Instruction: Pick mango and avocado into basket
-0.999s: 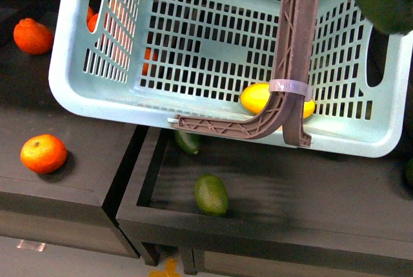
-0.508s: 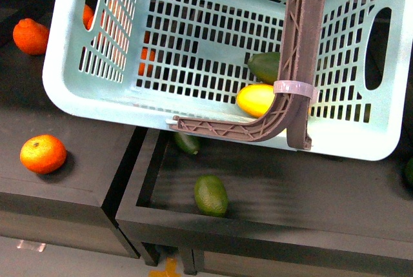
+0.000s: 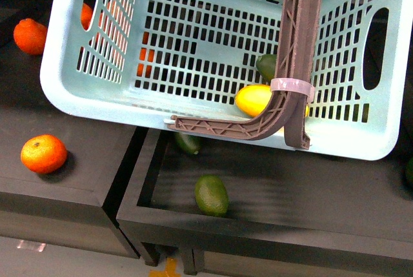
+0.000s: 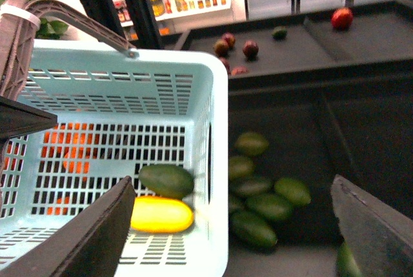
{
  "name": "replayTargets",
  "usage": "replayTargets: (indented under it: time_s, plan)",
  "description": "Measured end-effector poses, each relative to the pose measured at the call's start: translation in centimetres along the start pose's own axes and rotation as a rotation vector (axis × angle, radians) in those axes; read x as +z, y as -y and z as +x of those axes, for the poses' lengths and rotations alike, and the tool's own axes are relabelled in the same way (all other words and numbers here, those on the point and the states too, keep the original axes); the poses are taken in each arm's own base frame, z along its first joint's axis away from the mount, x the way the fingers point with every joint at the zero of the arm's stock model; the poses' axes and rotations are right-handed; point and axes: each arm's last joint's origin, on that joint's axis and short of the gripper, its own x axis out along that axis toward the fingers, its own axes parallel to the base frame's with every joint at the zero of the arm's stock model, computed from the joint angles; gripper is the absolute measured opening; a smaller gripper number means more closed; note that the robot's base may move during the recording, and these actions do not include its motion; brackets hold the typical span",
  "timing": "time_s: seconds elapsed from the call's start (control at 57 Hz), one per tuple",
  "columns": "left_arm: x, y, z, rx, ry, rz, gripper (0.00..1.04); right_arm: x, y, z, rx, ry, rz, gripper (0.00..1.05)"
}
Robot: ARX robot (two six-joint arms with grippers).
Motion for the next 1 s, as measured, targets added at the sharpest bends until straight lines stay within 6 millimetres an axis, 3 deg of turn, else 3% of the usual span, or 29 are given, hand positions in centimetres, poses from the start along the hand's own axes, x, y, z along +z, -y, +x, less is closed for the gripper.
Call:
replayTargets:
  time_s: [0.438, 0.999]
  plan:
    - [0.0, 0.1, 0.0, -0.005, -0.002, 0.001, 0.08, -1.7, 0.2, -1.1, -0.001, 0.007, -0.069, 0.01]
    - [0.0, 0.1, 0.0, -0.003, -0.001, 0.001, 0.08, -3.1, 0.3, -2.9, 0.003, 0.011, -0.069, 0.02]
